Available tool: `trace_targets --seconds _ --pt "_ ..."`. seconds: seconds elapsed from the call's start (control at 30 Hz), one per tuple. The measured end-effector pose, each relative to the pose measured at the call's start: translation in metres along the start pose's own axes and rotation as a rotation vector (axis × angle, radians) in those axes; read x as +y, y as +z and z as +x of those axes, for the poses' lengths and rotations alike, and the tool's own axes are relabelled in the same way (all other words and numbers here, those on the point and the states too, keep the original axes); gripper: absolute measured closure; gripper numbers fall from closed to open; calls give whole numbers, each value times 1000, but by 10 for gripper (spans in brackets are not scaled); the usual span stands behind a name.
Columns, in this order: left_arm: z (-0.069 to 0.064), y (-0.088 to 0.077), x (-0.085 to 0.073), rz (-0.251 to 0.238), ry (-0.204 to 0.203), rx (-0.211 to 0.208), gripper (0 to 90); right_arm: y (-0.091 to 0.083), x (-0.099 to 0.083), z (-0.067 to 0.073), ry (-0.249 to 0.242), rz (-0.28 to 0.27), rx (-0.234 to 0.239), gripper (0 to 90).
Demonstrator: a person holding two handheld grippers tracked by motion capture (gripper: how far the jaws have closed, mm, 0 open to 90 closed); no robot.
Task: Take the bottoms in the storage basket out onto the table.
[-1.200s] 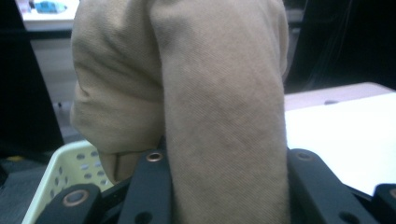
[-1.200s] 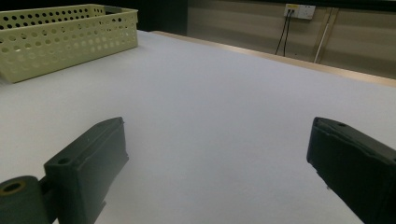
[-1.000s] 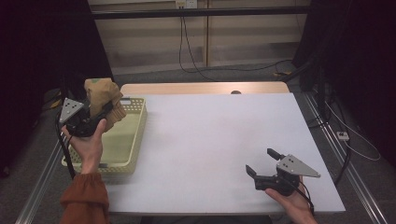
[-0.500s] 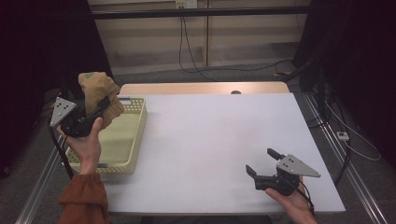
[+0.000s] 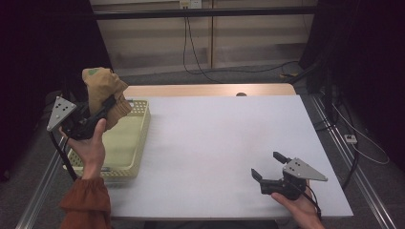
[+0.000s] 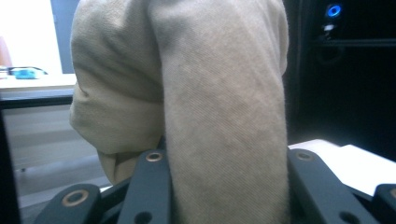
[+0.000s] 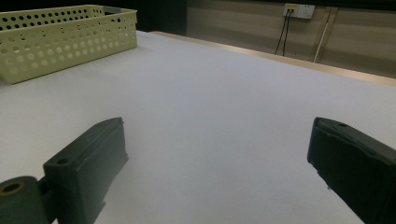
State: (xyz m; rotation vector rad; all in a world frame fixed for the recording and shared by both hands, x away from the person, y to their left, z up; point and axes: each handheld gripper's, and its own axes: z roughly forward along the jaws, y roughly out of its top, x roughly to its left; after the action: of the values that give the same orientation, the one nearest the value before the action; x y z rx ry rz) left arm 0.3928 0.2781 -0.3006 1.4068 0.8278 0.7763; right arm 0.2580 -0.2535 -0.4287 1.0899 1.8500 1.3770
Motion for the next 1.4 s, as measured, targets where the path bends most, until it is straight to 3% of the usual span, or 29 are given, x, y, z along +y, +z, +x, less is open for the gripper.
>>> trace_targets --seconds 0.13,0.27,0.83,1.27,1.4 --pt "-4 3 3 9 -27 -54 657 0 0 0 -2 2 1 44" --pt "-10 7 4 25 -16 -84 655 0 0 0 -2 2 4 44" --pt "-30 10 17 22 -34 -128 656 0 0 0 -4 2 4 44" --pt "-42 11 23 42 -16 -150 657 0 0 0 -5 1 4 44" --pt "-43 11 23 39 -36 -176 656 0 0 0 -4 2 4 43"
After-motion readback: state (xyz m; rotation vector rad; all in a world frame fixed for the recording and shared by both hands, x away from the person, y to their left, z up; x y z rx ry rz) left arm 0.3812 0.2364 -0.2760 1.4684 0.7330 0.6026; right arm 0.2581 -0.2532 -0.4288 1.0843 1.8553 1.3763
